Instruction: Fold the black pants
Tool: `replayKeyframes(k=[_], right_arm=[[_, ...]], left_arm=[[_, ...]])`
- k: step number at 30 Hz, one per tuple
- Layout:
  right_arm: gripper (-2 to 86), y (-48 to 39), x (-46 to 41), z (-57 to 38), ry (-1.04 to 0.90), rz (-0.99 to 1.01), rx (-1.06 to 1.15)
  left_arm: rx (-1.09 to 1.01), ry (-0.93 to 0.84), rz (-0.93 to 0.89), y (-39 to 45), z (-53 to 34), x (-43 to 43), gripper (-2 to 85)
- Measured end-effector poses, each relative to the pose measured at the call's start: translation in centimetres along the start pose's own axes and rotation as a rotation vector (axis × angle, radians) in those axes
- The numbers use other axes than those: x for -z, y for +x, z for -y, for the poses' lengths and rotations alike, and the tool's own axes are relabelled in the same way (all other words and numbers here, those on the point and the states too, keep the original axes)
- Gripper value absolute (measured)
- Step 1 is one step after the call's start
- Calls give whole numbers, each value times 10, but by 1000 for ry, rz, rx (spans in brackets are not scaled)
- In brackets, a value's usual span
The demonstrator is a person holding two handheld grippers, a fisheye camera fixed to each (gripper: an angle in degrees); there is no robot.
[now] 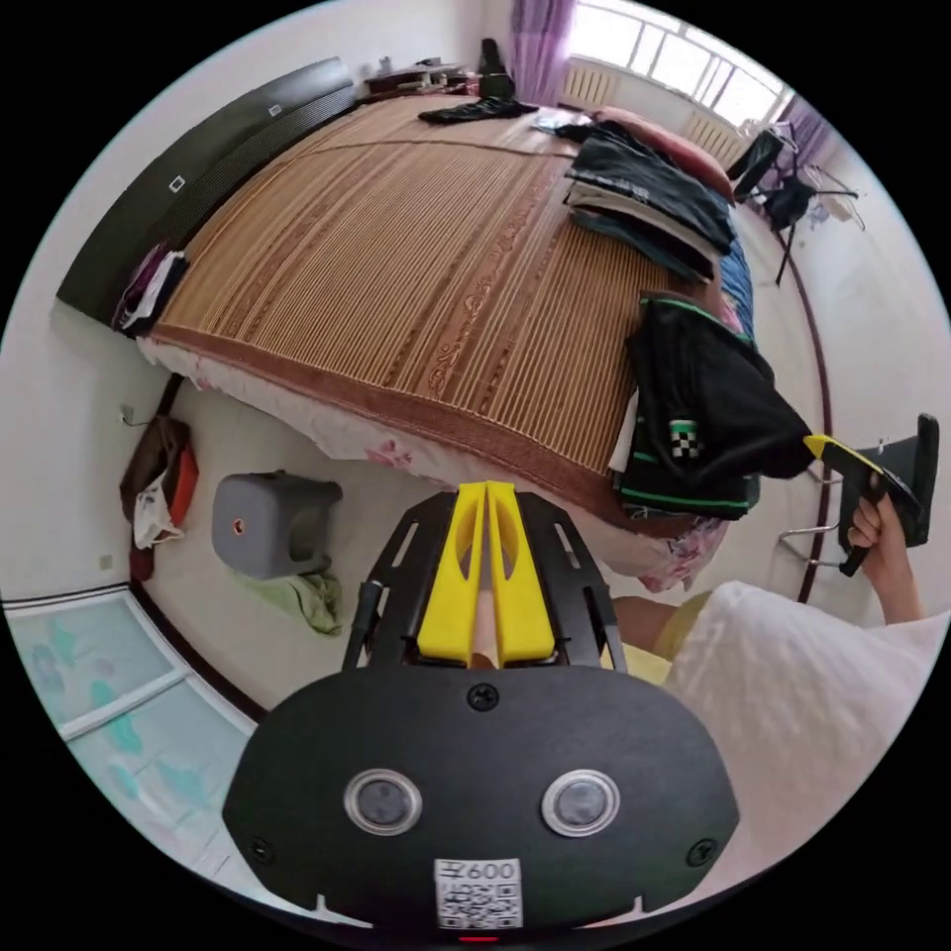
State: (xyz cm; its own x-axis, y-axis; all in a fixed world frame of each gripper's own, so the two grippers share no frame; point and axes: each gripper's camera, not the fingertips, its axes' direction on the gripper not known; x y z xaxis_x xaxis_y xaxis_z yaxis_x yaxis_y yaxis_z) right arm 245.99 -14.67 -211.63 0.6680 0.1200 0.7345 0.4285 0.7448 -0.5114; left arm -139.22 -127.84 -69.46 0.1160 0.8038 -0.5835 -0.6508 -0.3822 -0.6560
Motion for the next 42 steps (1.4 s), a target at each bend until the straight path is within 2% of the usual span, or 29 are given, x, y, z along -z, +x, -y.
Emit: replayKeyframes(k=[4,5,7,9,13,19,22,26,32,38,42], right_arm=[[-9,-32,48,-22,173,186,60],[-9,-35,53,-23,207,228,58],[-9,-44,72,-22,420,396,48],[-9,-57,84,-12,553,441,83],[-9,-108,102,34,696,261,172],[-9,-177,98,67,841,204,250],[-9,-207,77,76,856,114,252],[-9,-219,45,93,888,167,238],[-8,-254,-19,160,856,66,368],[-8,-259,-117,258,852,312,445],[-8,-278,-223,351,770,421,455]], left_arm=[[22,150,-172,-52,-32,51,9],[29,165,-185,-60,-36,58,8],[74,211,-170,-99,-52,83,8],[92,227,-166,-131,-63,97,8],[172,238,-208,-216,-89,121,8],[396,330,-304,-351,-146,146,6],[438,300,-303,-403,-176,154,7],[456,267,-246,-444,-209,176,13],[618,266,-294,-512,-227,190,21],[711,256,-329,-550,-165,214,19],[688,343,-326,-572,-97,271,21]])
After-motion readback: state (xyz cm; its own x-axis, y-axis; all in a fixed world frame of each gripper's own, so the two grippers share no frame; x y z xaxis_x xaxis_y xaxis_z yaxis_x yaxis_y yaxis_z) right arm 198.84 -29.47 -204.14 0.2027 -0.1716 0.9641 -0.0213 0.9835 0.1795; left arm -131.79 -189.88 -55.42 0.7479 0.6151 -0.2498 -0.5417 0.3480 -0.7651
